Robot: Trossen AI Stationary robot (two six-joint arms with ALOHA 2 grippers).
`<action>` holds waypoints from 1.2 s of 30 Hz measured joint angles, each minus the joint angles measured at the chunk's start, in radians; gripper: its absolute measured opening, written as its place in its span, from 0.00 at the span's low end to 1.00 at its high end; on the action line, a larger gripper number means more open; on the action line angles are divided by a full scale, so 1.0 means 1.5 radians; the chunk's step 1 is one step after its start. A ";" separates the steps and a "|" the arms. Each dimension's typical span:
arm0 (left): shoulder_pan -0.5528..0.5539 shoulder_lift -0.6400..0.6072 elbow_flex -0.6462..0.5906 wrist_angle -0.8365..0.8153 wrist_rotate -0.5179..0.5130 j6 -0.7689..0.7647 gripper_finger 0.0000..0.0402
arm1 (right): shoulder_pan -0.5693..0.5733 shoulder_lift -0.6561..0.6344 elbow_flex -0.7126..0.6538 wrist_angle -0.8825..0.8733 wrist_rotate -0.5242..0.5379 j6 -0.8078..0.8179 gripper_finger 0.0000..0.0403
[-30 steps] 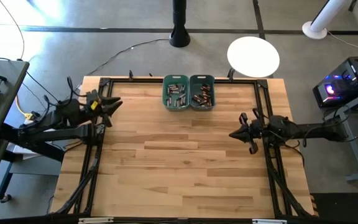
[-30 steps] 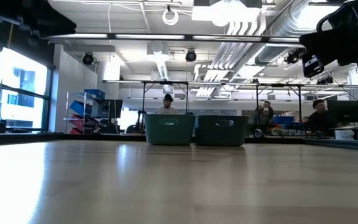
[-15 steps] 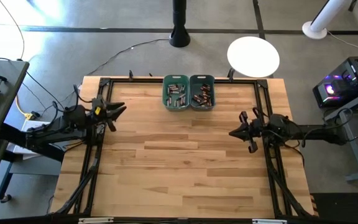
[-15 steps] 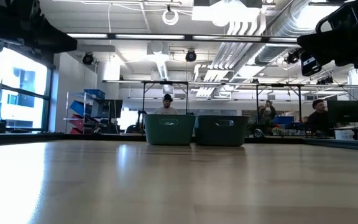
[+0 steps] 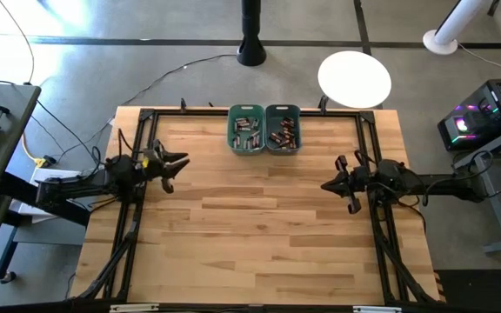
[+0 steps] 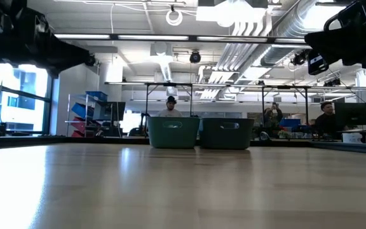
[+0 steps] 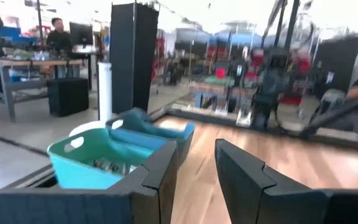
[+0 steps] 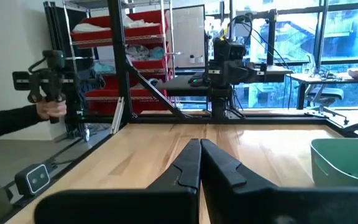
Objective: Sort batteries
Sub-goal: Return to Home Position
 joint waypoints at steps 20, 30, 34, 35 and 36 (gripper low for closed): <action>0.000 0.018 -0.001 -0.028 0.000 0.016 0.25 | -0.001 0.000 0.000 -0.179 0.099 0.042 0.00; -0.068 -0.004 0.000 0.015 -0.011 0.016 0.25 | 0.021 -0.134 0.000 -0.159 0.108 0.042 0.00; -0.068 -0.004 0.000 0.002 -0.015 0.016 0.25 | 0.020 -0.126 0.000 -0.148 0.108 0.043 0.00; -0.068 -0.004 0.000 0.003 -0.015 0.016 0.25 | 0.020 -0.126 0.000 -0.153 0.108 0.042 0.00; -0.068 -0.004 0.000 0.003 -0.015 0.016 0.25 | 0.020 -0.126 0.000 -0.160 0.108 0.042 0.00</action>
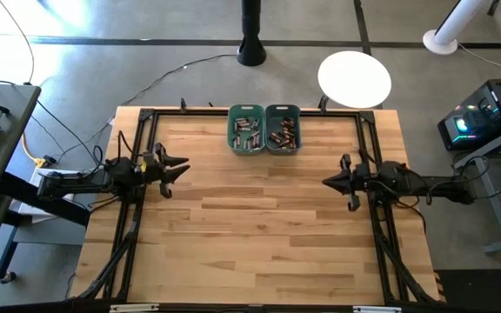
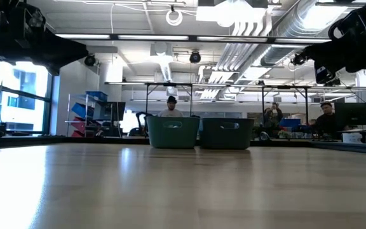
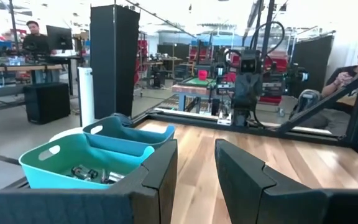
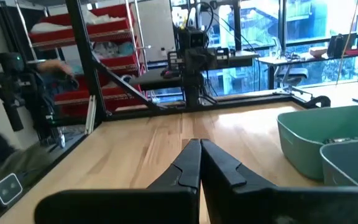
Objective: Sort batteries
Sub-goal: Return to Home Position
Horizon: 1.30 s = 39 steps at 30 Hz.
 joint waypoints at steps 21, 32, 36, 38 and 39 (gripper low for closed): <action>0.000 0.003 0.000 0.002 0.000 0.000 0.25 | 0.000 0.000 0.000 -0.021 0.000 0.001 0.00; 0.000 0.003 0.000 0.002 0.000 0.000 0.25 | 0.000 0.000 0.000 -0.021 0.000 0.000 0.00; 0.000 0.003 0.000 0.002 0.000 0.000 0.25 | 0.000 0.000 0.000 -0.021 0.000 0.000 0.00; 0.000 0.003 0.000 0.002 0.000 0.000 0.25 | 0.000 0.000 0.001 -0.021 0.000 0.000 0.00; 0.000 0.003 0.000 0.002 0.000 0.000 0.25 | 0.000 0.000 0.001 -0.021 0.000 0.001 0.00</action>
